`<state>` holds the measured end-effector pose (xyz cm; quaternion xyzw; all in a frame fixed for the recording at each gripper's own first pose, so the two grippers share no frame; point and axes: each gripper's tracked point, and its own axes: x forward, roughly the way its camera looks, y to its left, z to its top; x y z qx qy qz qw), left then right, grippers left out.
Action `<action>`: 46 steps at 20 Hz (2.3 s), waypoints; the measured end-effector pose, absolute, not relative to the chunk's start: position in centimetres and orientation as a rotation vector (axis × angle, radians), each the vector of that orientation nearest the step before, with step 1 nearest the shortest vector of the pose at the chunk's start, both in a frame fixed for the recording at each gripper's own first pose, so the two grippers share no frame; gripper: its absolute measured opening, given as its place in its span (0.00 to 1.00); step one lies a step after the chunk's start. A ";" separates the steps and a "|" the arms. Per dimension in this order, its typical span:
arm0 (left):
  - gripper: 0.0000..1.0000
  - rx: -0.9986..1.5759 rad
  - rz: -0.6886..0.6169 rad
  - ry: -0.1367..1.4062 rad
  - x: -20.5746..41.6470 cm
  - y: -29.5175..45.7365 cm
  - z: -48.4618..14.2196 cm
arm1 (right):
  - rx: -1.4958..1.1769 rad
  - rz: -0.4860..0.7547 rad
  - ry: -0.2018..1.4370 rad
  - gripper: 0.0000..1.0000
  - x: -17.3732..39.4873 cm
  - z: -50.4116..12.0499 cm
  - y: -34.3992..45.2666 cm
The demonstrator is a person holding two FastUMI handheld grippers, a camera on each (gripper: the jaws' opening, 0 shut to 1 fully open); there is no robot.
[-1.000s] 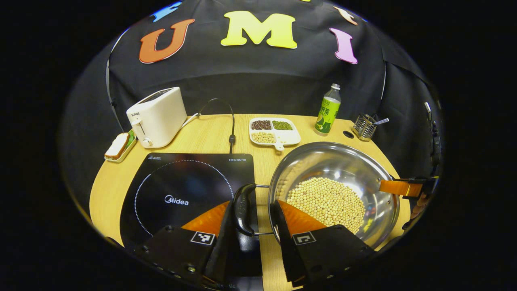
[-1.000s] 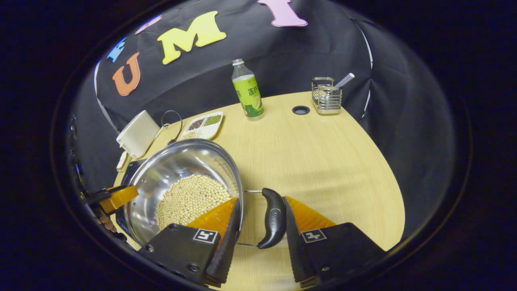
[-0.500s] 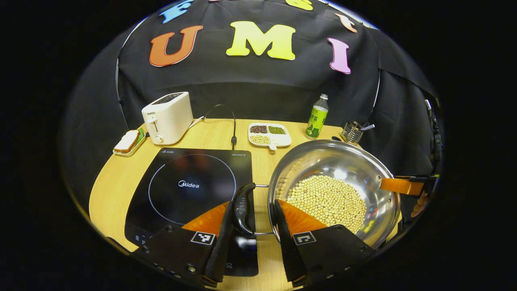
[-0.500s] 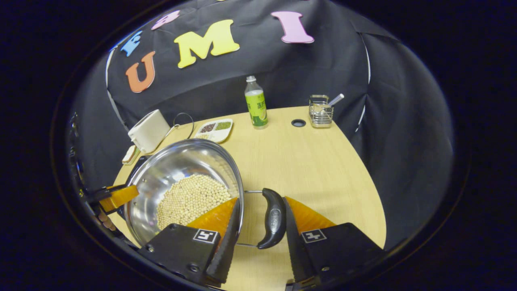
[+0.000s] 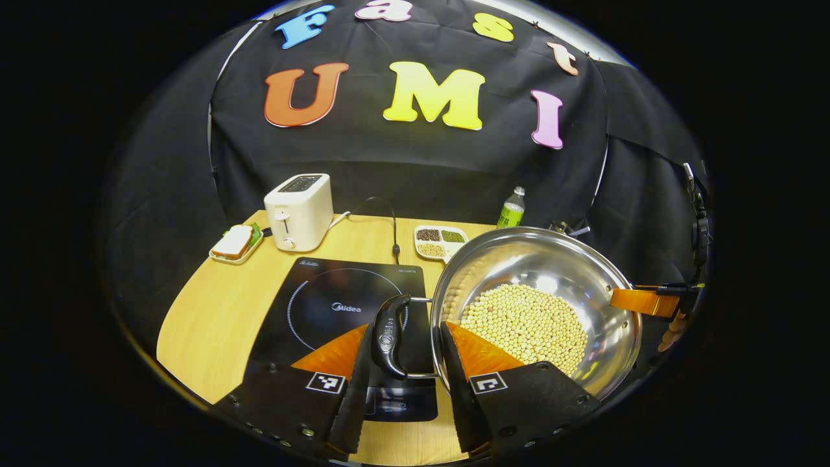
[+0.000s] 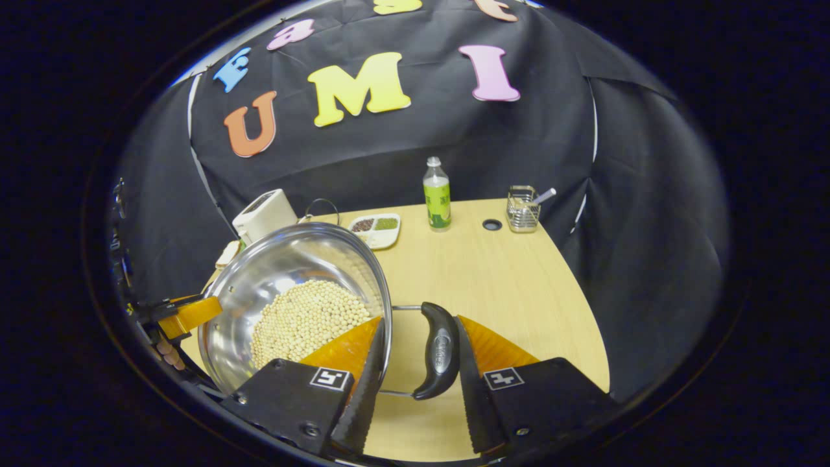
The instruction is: First push the handle of the pot to place it horizontally, then grasp the pot with both hands and set it on the induction cooktop.
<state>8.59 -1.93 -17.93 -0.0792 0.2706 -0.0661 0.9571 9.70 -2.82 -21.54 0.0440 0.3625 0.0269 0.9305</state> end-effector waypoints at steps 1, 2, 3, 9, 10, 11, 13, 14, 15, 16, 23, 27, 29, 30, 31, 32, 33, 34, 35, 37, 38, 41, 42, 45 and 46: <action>0.55 -0.159 -0.127 0.542 8.5 -0.9 -17.4 | 0.093 0.059 0.739 0.61 9.7 -20.9 -1.8; 0.55 -0.161 -0.116 0.534 8.4 0.2 -16.9 | 0.094 0.066 0.735 0.60 9.8 -20.3 -0.8; 0.55 -0.160 -0.103 0.527 8.2 1.3 -16.3 | 0.088 0.080 0.726 0.60 10.0 -19.6 0.5; 0.54 -0.132 -0.033 0.482 8.5 6.8 -13.1 | 0.087 0.138 0.702 0.60 11.4 -17.5 6.2; 0.55 -0.128 -0.025 0.477 8.6 7.4 -12.9 | 0.087 0.145 0.699 0.60 11.6 -17.1 6.9; 0.54 -0.129 -0.022 0.473 8.8 7.9 -12.6 | 0.087 0.149 0.698 0.60 12.0 -17.0 7.5; 0.54 -0.139 -0.014 0.478 9.1 8.8 -12.8 | 0.080 0.159 0.696 0.60 12.7 -16.7 8.5; 0.54 -0.136 -0.010 0.480 9.4 9.4 -12.7 | 0.078 0.163 0.696 0.60 13.0 -16.8 9.0; 0.54 -0.136 -0.005 0.476 9.6 9.9 -12.8 | 0.075 0.168 0.695 0.60 13.4 -16.8 9.5; 0.55 -0.136 0.003 0.479 9.8 10.3 -12.9 | 0.073 0.175 0.695 0.60 13.9 -17.1 10.1; 0.54 -0.148 0.044 0.514 12.4 12.9 -15.7 | 0.047 0.204 0.720 0.60 17.5 -19.9 13.0; 0.55 -0.149 0.074 0.539 14.0 14.8 -17.4 | 0.045 0.225 0.738 0.60 19.9 -22.3 15.2; 0.54 -0.158 0.087 0.555 15.1 15.7 -18.6 | 0.038 0.230 0.740 0.61 20.9 -23.3 16.1; 0.54 -0.163 0.092 0.565 15.8 16.0 -19.3 | 0.032 0.231 0.744 0.61 21.4 -23.9 16.6; 0.54 -0.165 0.099 0.572 16.0 16.5 -20.1 | 0.031 0.232 0.751 0.61 21.7 -24.6 17.1; 0.55 -0.166 0.109 0.580 16.3 16.9 -20.8 | 0.027 0.233 0.760 0.60 22.1 -25.4 17.5; 0.55 -0.164 0.117 0.591 16.6 17.4 -21.5 | 0.021 0.234 0.769 0.60 22.4 -26.1 18.0; 0.55 -0.161 0.123 0.604 17.0 17.7 -22.4 | 0.016 0.233 0.779 0.60 22.6 -26.9 18.3; 0.55 -0.155 0.126 0.614 17.6 17.7 -22.9 | 0.009 0.229 0.788 0.60 22.7 -27.6 18.5; 0.55 -0.152 0.130 0.635 18.7 17.7 -24.9 | -0.014 0.224 0.790 0.60 23.2 -28.9 18.9; 0.55 -0.153 0.134 0.647 19.1 17.6 -25.6 | -0.024 0.219 0.791 0.60 23.4 -29.5 18.9; 0.55 -0.128 0.146 0.669 19.1 18.1 -26.7 | -0.025 0.198 0.797 0.60 23.6 -31.3 18.9; 0.55 -0.121 0.150 0.674 19.2 18.1 -26.9 | -0.022 0.192 0.796 0.60 23.8 -31.7 18.7; 0.55 -0.090 0.165 0.660 19.8 18.1 -27.1 | 0.035 0.184 0.824 0.60 23.7 -33.6 18.6; 0.55 -0.062 0.168 0.647 20.0 18.1 -27.1 | 0.071 0.187 0.838 0.60 23.7 -34.7 18.7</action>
